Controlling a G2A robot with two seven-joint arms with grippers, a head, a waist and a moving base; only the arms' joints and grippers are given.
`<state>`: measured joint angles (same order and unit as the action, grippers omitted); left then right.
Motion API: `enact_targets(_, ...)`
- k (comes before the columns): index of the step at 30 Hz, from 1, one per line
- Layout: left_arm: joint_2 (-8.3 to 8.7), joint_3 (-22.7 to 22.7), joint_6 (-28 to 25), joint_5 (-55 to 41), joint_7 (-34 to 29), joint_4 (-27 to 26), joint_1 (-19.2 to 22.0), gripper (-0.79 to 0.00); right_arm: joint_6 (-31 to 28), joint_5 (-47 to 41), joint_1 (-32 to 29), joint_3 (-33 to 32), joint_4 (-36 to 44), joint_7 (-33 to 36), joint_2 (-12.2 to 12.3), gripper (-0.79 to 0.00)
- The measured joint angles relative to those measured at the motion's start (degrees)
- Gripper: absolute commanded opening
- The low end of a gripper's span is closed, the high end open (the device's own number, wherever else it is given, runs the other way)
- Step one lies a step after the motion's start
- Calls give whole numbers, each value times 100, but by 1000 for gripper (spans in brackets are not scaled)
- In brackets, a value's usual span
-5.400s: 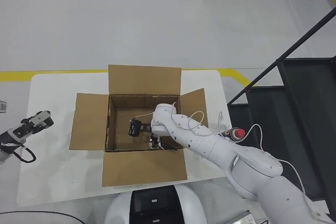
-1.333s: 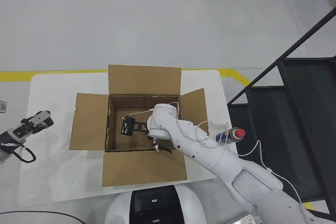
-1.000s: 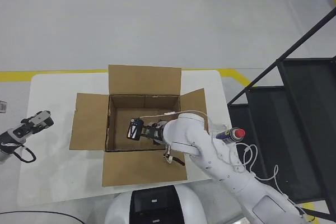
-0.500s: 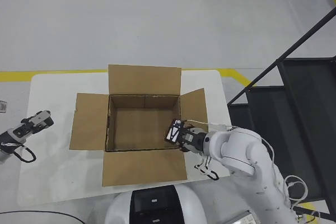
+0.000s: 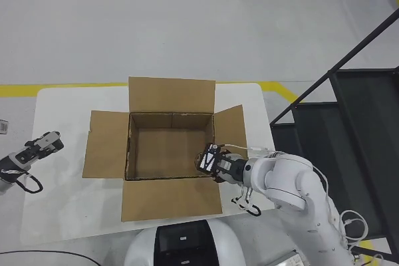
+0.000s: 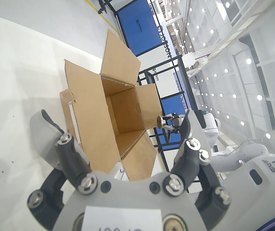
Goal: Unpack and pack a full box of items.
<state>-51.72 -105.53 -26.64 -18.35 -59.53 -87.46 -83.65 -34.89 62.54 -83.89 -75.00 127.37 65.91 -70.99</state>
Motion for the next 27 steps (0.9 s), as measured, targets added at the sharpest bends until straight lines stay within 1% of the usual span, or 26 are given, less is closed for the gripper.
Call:
enact_targets(6, 0, 0, 0, 0, 0, 0, 0, 0, -45, 69, -19, 7, -33, -116, 21, -785)
enact_targets(10, 0, 0, 0, 0, 0, 0, 0, 0, -265, -143, -87, -319, 52, 7, 102, -785)
enact_targets(13, 0, 0, 0, 0, 0, 0, 0, 0, -292, -377, -262, -766, 234, 68, 211, -785)
enact_targets(19, 0, 0, 0, 0, 0, 0, 0, 0, -177, -1037, -787, -1943, 688, 171, 440, -785)
enact_targets(22, 0, 0, 0, 0, 0, 0, 0, 0, -241, -1511, -1005, -2602, 733, 107, 538, -785)
enact_targets(25, 0, 0, 0, 0, 0, 0, 0, 0, -271, -1890, -1208, -3096, 728, 76, 618, -785)
enact_targets(27, 0, 0, 0, 0, 0, 0, 0, 0, -223, -1993, -1369, -3329, 728, 125, 660, -785)
